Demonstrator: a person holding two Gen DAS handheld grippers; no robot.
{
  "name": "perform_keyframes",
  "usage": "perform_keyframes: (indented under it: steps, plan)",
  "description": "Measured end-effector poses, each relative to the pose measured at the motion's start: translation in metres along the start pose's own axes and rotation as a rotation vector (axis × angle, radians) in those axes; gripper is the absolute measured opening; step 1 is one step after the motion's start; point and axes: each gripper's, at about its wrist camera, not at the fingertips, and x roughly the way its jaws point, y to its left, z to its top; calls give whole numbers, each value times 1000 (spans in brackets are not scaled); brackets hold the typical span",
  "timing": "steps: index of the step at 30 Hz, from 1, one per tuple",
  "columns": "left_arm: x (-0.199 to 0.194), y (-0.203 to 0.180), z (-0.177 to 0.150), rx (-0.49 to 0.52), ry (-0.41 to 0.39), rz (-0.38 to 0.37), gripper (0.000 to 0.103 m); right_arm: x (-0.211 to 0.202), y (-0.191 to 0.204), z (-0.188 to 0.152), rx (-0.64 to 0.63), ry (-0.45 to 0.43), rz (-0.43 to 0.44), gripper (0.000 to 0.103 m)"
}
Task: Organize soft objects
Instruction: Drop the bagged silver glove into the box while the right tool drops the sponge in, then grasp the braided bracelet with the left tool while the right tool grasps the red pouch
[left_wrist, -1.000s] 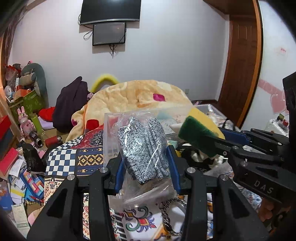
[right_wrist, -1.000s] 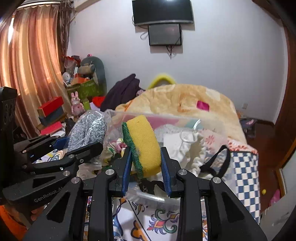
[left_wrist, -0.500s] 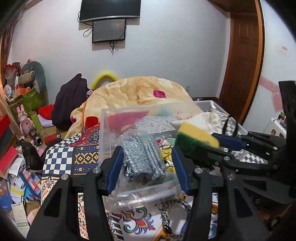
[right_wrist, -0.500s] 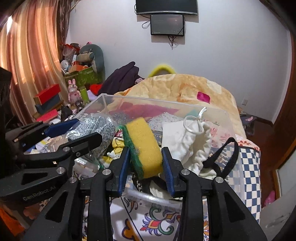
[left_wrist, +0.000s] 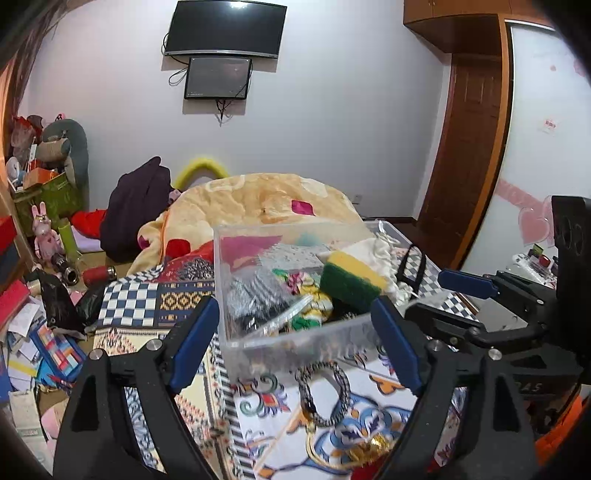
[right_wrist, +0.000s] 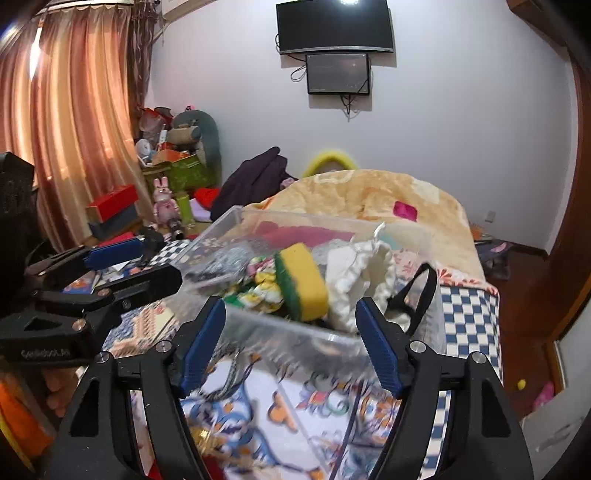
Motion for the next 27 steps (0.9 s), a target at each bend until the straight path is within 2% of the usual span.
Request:
perform_keyframes:
  steps: [8, 13, 20, 21, 22, 24, 27]
  plan:
    - [-13, 9, -40, -23, 88, 11, 88, 0, 28, -43, -56, 89, 17, 71]
    - [-15, 18, -59, -55, 151, 18, 88, 8, 47, -69, -84, 171, 81, 71]
    - [-12, 16, -80, -58, 195, 40, 88, 22, 55, -88, -99, 243, 115, 70]
    - [-11, 13, -82, -53, 201, 38, 88, 23, 54, -88, -100, 238, 111, 67]
    - [-8, 10, -84, -50, 209, 34, 88, 22, 54, -88, -105, 230, 106, 56]
    - [-3, 6, -84, -45, 225, 19, 88, 22, 52, -88, -121, 227, 93, 44]
    - [3, -3, -82, -33, 227, 12, 88, 18, 45, -90, -101, 209, 90, 33]
